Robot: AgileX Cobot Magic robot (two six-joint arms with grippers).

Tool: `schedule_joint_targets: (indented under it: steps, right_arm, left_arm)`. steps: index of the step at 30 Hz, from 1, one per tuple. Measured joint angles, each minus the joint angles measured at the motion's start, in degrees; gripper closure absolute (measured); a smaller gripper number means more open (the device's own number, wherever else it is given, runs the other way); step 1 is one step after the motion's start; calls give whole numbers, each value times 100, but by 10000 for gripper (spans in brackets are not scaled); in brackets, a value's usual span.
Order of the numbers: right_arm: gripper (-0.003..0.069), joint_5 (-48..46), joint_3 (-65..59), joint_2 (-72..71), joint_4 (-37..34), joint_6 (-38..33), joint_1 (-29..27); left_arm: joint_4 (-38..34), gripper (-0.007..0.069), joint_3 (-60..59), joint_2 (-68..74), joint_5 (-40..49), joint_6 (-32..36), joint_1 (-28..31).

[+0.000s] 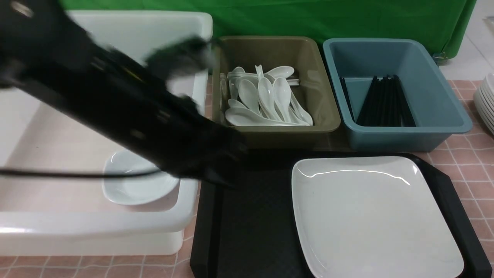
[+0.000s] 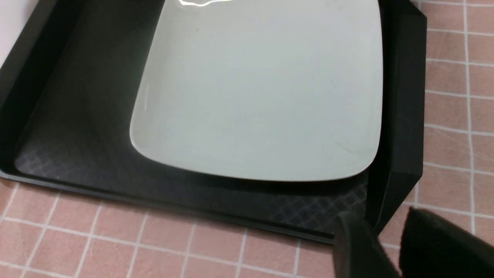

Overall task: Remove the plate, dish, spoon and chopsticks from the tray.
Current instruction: Use the left arm to grab a plate from the dinner plate

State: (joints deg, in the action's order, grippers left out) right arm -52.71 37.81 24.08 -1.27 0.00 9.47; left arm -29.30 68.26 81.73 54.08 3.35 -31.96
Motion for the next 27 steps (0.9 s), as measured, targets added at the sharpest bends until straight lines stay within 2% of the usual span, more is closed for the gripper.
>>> schedule_joint_targets:
  steps: [1,3,8,11,13,21,24,27]
  right_arm:
    - [419,0,0,0,0,0,0]
    - [419,-34,0,0,0,0,0]
    - [419,-88,0,0,0,0,0]
    - [419,-88,0,0,0,0,0]
    - [419,-88,0,0,0,0,0]
    - [419,-88,0,0,0,0,0]
    - [419,-88,0,0,0,0,0]
    - [419,-88,0,0,0,0,0]
  left_arm:
    - [64,627,-2,24,-62,-137,-74]
    - [900,622,-2,277,-774,-1008,-920]
    - [1477,571,-2,873,-1109,-1916,-1514]
    - [1498,519,-7,1242,-1306,-2225,-1568]
    - [1529,448,-7,1663,-1745,-2537,-1572]
    - [1419,234,-7,2663,-3032,-2754,-1572]
    - [1274,170,-7,3038,-3388,-2759,-1572]
    - [1042,149,43,3218,-3707,-2784,-1572]
